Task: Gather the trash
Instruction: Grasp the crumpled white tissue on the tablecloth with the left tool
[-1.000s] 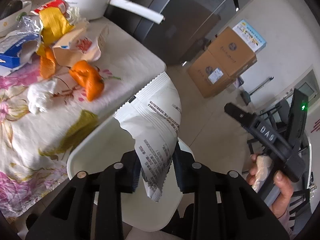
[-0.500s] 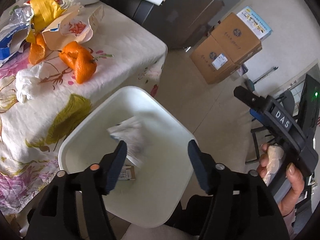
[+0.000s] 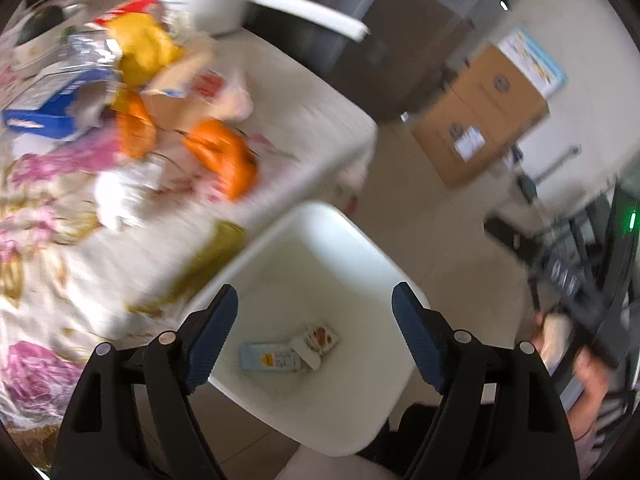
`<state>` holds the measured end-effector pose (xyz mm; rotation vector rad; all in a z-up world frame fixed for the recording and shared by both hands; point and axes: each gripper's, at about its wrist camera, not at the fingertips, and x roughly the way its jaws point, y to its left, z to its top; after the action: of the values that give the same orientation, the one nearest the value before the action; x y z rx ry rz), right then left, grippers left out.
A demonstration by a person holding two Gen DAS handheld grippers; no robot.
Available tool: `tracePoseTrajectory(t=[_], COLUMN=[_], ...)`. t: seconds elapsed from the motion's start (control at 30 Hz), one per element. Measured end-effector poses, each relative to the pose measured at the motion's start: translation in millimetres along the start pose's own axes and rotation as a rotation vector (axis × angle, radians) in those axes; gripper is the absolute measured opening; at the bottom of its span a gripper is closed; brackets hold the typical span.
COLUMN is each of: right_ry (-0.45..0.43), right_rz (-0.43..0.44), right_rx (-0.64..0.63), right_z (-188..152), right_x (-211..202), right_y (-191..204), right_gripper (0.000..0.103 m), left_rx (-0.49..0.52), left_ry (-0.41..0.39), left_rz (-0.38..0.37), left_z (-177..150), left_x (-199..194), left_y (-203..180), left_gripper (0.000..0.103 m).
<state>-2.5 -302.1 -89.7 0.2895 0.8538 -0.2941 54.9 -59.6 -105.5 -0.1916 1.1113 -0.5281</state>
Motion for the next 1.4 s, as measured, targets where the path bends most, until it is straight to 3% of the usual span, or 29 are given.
tracePoseTrajectory(t=[0.3,0.6,0.83,1.07,1.2,1.23,1.3,1.4], right_ry=[0.032,0.051,0.068,0.086,0.092,0.092,0.094,0.096], right_rz=[0.030,0.058,0.073,0.078,0.082,0.082,0.085,0.090], right_rx=[-0.050,-0.082,-0.083,-0.096,-0.103,-0.105,-0.108,-0.111], right_z=[-3.7,-5.1,-6.1,-7.9,-8.5,-8.7,-8.5,-8.1], right_x=[5.2,6.4,8.4,11.5,12.8,12.8,13.4,14.3], right_y=[19.8,29.9,33.4,37.9,41.6,42.3,44.5,49.9], right_gripper=[0.096,0.096,0.096,0.096,0.096,0.096,0.096,0.096], left_rx=[-0.233,-0.391,-0.399,-0.395,-0.346,-0.341,-0.329,-0.300], left_ry=[-0.083,-0.079,-0.102,-0.109,-0.103,-0.103,-0.101,-0.095], left_rz=[0.055,0.063,0.130,0.150,0.220,0.227,0.234,0.237], left_z=[23.9,33.2,41.8,44.0,44.6,44.4,44.1,42.7], left_x=[-16.2,3.5,17.1,20.7,23.9,24.2,24.7,25.6], left_y=[67.8,98.9,103.9,105.1,98.0,97.3,97.0,96.0], left_gripper=[0.080,0.080,0.080,0.079,0.062,0.059,0.043,0.032])
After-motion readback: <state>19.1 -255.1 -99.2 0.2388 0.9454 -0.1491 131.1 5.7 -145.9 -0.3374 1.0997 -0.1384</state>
